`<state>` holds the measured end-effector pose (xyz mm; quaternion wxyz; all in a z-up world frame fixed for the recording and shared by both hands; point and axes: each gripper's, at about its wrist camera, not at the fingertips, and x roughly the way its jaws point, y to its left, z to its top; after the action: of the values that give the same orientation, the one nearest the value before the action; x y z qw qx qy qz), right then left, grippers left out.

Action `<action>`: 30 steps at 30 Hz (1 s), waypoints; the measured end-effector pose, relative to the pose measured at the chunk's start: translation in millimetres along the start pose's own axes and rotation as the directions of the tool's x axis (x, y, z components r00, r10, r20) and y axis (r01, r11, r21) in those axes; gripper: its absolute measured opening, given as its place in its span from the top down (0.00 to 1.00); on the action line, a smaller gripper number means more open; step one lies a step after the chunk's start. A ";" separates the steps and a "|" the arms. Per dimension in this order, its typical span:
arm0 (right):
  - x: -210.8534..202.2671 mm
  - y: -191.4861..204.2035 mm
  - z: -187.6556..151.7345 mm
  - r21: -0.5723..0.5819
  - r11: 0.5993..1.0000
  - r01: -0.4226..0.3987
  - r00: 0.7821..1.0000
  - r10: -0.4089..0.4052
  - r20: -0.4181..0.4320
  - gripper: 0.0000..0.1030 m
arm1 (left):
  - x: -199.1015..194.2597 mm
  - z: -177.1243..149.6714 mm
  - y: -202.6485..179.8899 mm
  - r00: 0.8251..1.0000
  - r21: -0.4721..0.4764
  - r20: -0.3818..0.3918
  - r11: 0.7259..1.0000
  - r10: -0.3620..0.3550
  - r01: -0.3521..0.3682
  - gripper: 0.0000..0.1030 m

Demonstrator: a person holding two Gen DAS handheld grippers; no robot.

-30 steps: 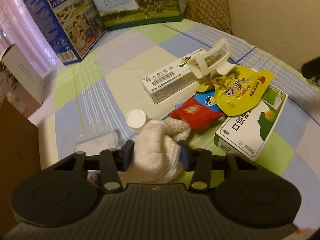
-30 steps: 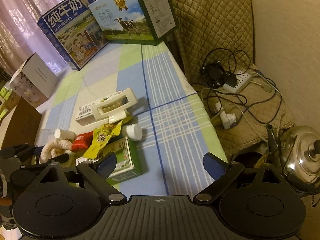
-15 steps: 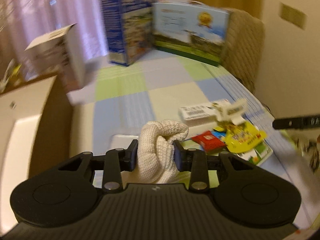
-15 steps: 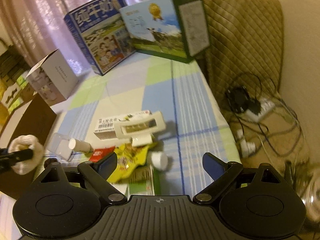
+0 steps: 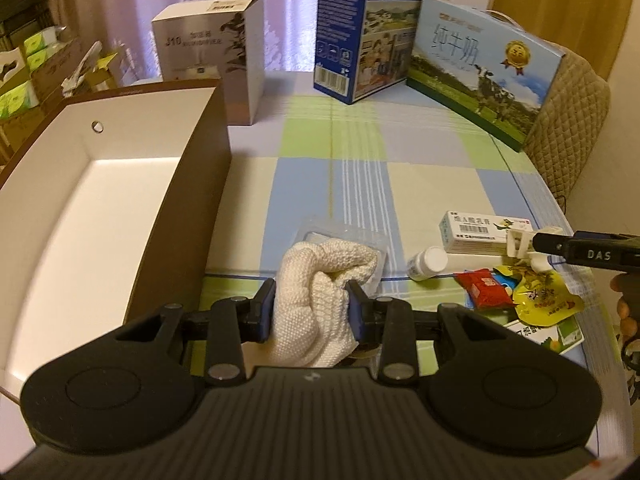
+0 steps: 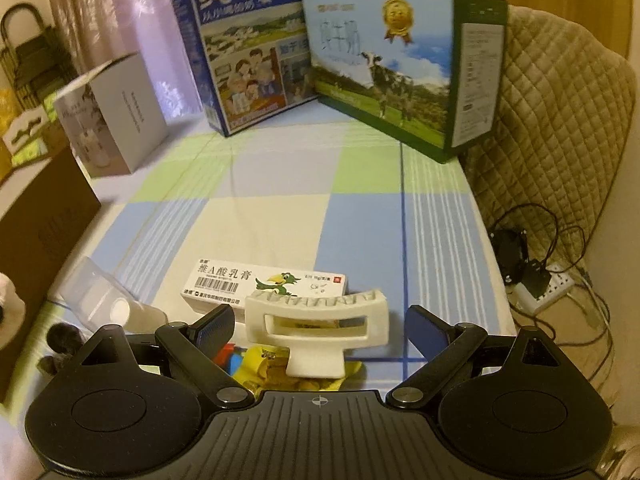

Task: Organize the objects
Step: 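Carry the glove and the clip in both grippers over the open brown box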

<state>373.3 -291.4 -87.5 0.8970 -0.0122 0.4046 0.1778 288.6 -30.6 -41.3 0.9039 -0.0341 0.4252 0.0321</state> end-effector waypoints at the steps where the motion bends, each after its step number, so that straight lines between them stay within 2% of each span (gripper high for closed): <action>1: 3.1 2.0 -0.3 -0.008 1.000 0.004 1.000 -0.004 -0.001 0.12 | -0.1 0.1 1.2 1.000 -0.004 -0.002 1.000 0.002 -0.002 0.69; 7: 18.1 8.3 0.5 -0.026 0.999 0.020 1.000 -0.021 -0.013 0.12 | 0.6 3.3 5.0 1.000 -0.020 -0.002 1.000 0.016 -0.016 0.69; 9: 19.4 10.2 -0.2 -0.036 0.999 0.038 0.999 -0.038 -0.001 0.19 | -0.1 3.6 6.7 1.000 -0.024 -0.001 1.000 0.018 -0.018 0.69; 15: 17.1 11.9 -0.2 -0.069 0.996 0.059 0.998 -0.058 0.016 0.20 | -2.0 2.8 7.9 1.000 -0.031 -0.003 0.999 0.015 -0.015 0.69; 24: -26.9 17.7 3.5 -0.027 0.999 0.027 0.998 -0.025 0.061 0.20 | -23.3 4.9 13.8 1.000 -0.045 0.029 0.999 -0.011 0.012 0.69; 30: -66.7 44.0 -4.4 0.011 1.000 -0.021 0.998 0.020 0.066 0.20 | -44.3 8.9 26.1 0.997 -0.046 0.065 0.998 -0.043 0.046 0.69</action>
<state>315.0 -271.5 -36.4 0.9080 0.0031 0.3758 0.1850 265.0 -5.1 -2.4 0.9165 -0.0640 0.3943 0.0232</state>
